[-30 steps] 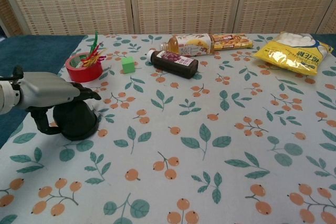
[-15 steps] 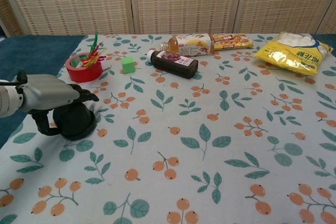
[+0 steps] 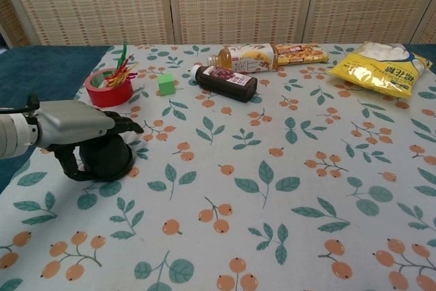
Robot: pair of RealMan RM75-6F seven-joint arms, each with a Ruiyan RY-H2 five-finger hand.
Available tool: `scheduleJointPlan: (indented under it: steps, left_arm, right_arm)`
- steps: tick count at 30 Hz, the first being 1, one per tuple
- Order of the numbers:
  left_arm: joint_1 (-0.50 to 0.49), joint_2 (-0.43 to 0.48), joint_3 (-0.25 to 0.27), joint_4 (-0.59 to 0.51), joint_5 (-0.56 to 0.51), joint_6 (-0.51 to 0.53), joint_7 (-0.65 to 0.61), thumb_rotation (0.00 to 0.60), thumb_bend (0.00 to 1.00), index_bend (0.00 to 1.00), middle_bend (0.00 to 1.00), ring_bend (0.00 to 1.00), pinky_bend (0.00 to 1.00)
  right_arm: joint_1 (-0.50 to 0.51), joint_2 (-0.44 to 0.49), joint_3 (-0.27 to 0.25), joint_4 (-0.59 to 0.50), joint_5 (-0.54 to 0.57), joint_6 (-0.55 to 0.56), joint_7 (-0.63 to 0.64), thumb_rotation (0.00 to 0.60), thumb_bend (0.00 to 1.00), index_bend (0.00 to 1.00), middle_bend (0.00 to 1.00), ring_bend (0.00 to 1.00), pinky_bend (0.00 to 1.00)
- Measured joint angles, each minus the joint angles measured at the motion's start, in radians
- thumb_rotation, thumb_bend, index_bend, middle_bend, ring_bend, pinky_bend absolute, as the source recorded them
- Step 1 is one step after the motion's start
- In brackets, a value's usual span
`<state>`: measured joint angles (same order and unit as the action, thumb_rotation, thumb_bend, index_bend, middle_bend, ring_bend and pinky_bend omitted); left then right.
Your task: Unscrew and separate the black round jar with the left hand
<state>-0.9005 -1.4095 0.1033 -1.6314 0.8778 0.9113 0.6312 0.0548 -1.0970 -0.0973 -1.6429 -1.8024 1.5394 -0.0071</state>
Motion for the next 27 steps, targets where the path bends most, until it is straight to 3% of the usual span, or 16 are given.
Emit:
scheduleJointPlan:
  steps: [8,15,20,23,27]
  left_arm:
    - [0.038,0.017,-0.036,0.017,0.100,-0.027,-0.138,0.600,0.26,0.00,0.00,0.00,0.10]
    - [0.048,0.035,-0.050,0.008,0.133,-0.048,-0.178,0.600,0.26,0.00,0.00,0.00,0.10]
    - [0.063,0.102,-0.052,-0.083,0.207,-0.041,-0.228,0.600,0.26,0.00,0.00,0.00,0.09]
    - [0.072,0.145,-0.046,-0.118,0.240,-0.041,-0.235,0.600,0.26,0.00,0.00,0.00,0.09]
    - [0.083,0.133,-0.047,-0.103,0.233,-0.017,-0.195,0.600,0.29,0.00,0.00,0.00,0.08]
  right_arm:
    - [0.000,-0.001,0.001,0.001,-0.001,0.001,0.000,0.600,0.12,0.00,0.00,0.00,0.00]
    - [0.000,-0.002,0.002,0.001,0.002,-0.001,-0.004,0.600,0.12,0.00,0.00,0.00,0.00]
    - [0.004,-0.006,0.003,0.002,0.004,-0.013,-0.009,0.600,0.12,0.00,0.00,0.00,0.00]
    - [0.007,-0.009,-0.001,0.002,0.002,-0.023,-0.015,0.600,0.12,0.00,0.00,0.00,0.00]
    - [0.006,-0.008,-0.004,-0.001,-0.003,-0.019,-0.016,0.600,0.12,0.00,0.00,0.00,0.00]
